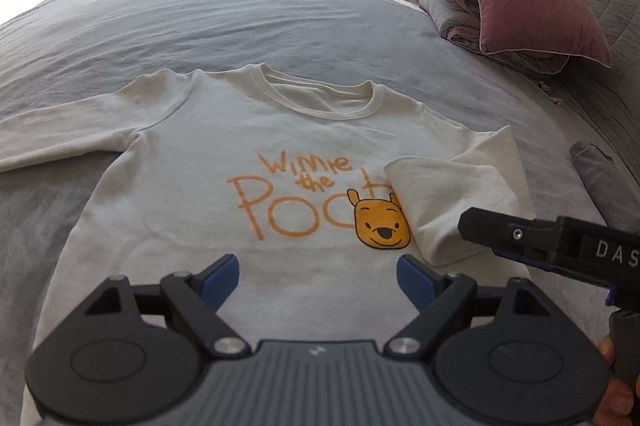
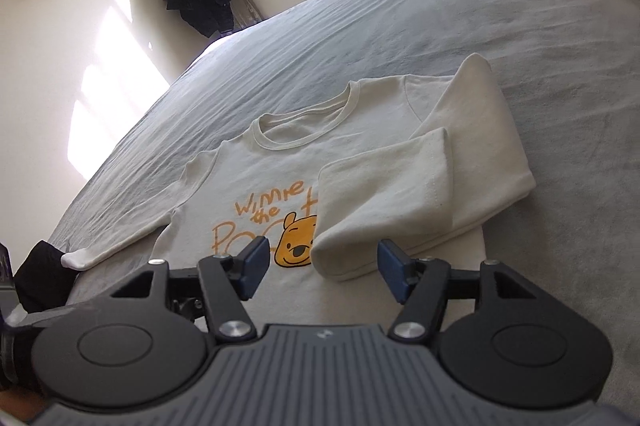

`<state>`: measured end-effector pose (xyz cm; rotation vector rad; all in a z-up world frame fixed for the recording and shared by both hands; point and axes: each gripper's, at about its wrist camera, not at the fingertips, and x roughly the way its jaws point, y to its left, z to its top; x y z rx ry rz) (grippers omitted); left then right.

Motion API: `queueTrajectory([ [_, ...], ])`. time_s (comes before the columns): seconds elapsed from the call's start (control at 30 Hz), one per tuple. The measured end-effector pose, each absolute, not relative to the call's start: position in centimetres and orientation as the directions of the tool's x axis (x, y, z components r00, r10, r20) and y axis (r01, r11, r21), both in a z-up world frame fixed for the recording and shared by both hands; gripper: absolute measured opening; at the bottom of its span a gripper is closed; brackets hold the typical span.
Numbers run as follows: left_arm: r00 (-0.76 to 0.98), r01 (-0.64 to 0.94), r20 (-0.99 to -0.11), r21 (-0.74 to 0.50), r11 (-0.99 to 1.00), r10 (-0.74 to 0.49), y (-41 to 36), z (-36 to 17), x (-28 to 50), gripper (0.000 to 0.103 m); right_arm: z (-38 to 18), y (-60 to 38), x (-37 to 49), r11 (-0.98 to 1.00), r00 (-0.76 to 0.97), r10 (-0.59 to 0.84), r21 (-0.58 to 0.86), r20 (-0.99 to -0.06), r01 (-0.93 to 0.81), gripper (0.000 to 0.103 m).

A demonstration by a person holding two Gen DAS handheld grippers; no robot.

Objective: Fold clothes
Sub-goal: 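Open the right gripper and release the folded sleeve, then grasp the sweatshirt side edge with the left gripper and lift it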

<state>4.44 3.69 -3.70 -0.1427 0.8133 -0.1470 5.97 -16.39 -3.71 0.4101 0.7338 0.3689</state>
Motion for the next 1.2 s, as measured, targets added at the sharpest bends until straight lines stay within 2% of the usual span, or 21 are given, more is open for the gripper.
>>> queueTrajectory([
  [0.17, 0.675, 0.210, -0.711, -0.068, 0.975, -0.195, -0.2, -4.1, 4.4, 0.087, -2.1, -20.0, 5.9, 0.839, 0.727, 0.446, 0.526, -0.523, -0.137, 0.064],
  [0.3, 0.718, 0.281, -0.675, 0.055, 0.958, -0.171, -3.9, -3.9, 5.1, 0.086, -2.1, -22.9, 6.0, 0.829, 0.753, 0.404, 0.556, -0.520, -0.060, 0.064],
  [0.4, 0.748, 0.313, -0.644, 0.130, 0.941, -0.160, -6.5, -3.8, 6.0, 0.073, -2.4, -24.6, 6.2, 0.813, 0.759, 0.386, 0.582, -0.525, -0.011, 0.064],
  [0.53, 0.768, 0.337, -0.625, 0.211, 0.917, -0.139, -9.0, -4.5, 7.4, 0.066, -2.8, -26.1, 6.3, 0.796, 0.762, 0.370, 0.604, -0.532, 0.035, 0.064],
  [0.57, 0.770, 0.338, -0.624, 0.224, 0.914, -0.131, -9.3, -4.8, 7.6, 0.060, -2.9, -26.4, 6.4, 0.795, 0.762, 0.365, 0.605, -0.535, 0.044, 0.064],
  [0.6, 0.772, 0.333, -0.624, 0.230, 0.914, -0.124, -9.5, -5.0, 7.8, 0.048, -3.0, -26.6, 6.4, 0.794, 0.761, 0.362, 0.605, -0.538, 0.050, 0.064],
  [0.63, 0.774, 0.323, -0.623, 0.228, 0.919, -0.118, -9.4, -5.2, 8.0, 0.040, -3.1, -26.8, 6.4, 0.794, 0.760, 0.359, 0.606, -0.541, 0.057, 0.064],
  [0.67, 0.776, 0.310, -0.622, 0.223, 0.924, -0.110, -9.3, -5.4, 8.1, 0.027, -3.2, -26.9, 6.4, 0.794, 0.760, 0.356, 0.605, -0.544, 0.061, 0.064],
  [0.7, 0.780, 0.290, -0.617, 0.212, 0.933, -0.102, -9.0, -5.4, 8.2, 0.020, -3.3, -27.0, 6.5, 0.794, 0.758, 0.355, 0.605, -0.547, 0.065, 0.064],
  [0.8, 0.802, 0.222, -0.592, 0.168, 0.961, -0.082, -7.6, -4.9, 8.5, 0.008, -3.6, -27.0, 6.6, 0.795, 0.753, 0.352, 0.602, -0.556, 0.073, 0.064],
  [0.93, 0.853, 0.104, -0.521, 0.114, 0.988, -0.030, -4.9, -3.4, 8.4, 0.006, -3.8, -26.9, 6.6, 0.795, 0.749, 0.352, 0.602, -0.561, 0.077, 0.064],
  [1.03, 0.874, 0.035, -0.486, 0.027, 0.999, -0.017, -2.0, -2.4, 7.9, 0.006, -3.9, -26.5, 6.6, 0.798, 0.742, 0.358, 0.598, -0.566, 0.071, 0.064],
  [1.1, 0.873, -0.007, -0.488, -0.052, 0.999, -0.019, 0.1, -2.3, 7.6, 0.006, -3.9, -26.2, 6.7, 0.803, 0.737, 0.361, 0.592, -0.571, 0.066, 0.064],
  [1.2, 0.843, -0.025, -0.531, -0.199, 0.980, -0.086, 3.1, -3.1, 7.2, 0.007, -4.1, -25.6, 6.8, 0.810, 0.729, 0.367, 0.584, -0.578, 0.055, 0.064],
])
